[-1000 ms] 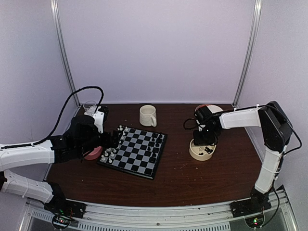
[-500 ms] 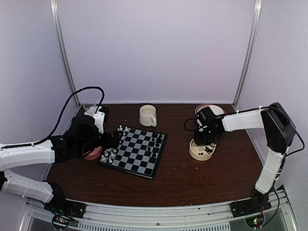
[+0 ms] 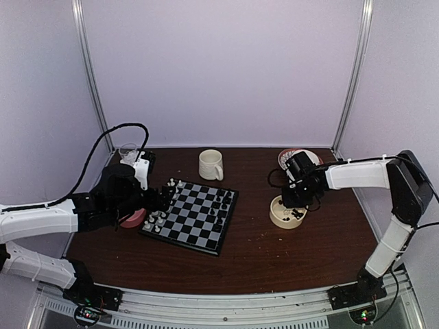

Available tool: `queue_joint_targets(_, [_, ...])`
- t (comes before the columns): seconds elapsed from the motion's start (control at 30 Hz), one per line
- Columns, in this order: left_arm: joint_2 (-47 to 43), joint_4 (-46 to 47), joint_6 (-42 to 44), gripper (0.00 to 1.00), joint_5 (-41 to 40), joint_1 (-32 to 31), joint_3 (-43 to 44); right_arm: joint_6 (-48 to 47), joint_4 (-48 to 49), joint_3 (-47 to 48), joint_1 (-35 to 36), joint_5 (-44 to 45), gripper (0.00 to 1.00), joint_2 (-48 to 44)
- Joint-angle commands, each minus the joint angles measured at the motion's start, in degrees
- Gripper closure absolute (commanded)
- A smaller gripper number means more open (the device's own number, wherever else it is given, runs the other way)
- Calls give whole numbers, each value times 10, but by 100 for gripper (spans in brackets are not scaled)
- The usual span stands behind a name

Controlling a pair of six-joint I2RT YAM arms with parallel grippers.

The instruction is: Set up the chess pieces on the board

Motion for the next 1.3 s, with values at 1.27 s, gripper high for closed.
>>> queue_joint_targets(1.27, [-8, 10, 2, 3, 6, 3, 16, 315, 7, 17, -8, 18, 69, 0])
